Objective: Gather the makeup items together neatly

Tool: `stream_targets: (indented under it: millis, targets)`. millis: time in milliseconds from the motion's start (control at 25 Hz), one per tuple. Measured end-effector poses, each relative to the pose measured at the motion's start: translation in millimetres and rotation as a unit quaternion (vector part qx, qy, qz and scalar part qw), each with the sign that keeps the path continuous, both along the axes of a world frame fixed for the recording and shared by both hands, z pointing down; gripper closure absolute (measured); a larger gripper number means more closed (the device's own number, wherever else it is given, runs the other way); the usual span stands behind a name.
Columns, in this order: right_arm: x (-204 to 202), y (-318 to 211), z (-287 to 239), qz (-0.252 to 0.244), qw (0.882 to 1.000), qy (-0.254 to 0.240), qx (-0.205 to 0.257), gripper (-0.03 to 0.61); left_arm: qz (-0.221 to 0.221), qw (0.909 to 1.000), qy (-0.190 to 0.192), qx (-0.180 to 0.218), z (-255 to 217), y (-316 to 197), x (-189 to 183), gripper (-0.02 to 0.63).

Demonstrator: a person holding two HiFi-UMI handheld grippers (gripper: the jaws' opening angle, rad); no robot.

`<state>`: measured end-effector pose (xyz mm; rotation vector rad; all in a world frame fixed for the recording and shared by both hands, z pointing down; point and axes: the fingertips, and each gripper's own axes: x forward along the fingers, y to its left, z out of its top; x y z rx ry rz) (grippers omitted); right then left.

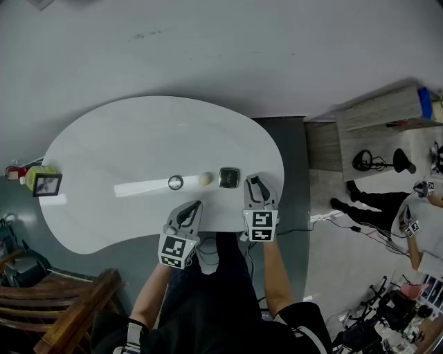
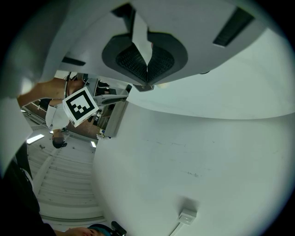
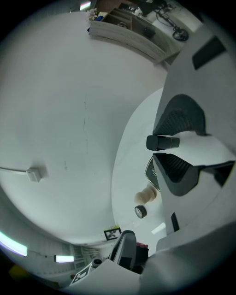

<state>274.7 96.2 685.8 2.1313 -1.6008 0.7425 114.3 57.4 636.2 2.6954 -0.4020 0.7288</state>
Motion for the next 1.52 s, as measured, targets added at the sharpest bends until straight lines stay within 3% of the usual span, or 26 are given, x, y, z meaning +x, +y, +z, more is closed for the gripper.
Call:
stream_targets:
  millis: [760,1120,1520]
  targets:
    - [4.1,0.7,-25.5,0.011,1.000,0.016,0.015,0.434,-0.003,0.9998,0.013,0.014,-19.5,-2.9,-4.2,0.594]
    - [1.7,-3.3,-75.4,0.017,0.998,0.033,0.058,0.434,-0.007,0.9985,0.031,0.045,-57.2,-10.0,-5.8,0.594]
    - [-40.1,-13.8,-149.0,-0.008,0.991,0.053,0.119,0.477,-0.008,0.9941,0.064,0.088,-114.0,-25.7,-20.8,0.594]
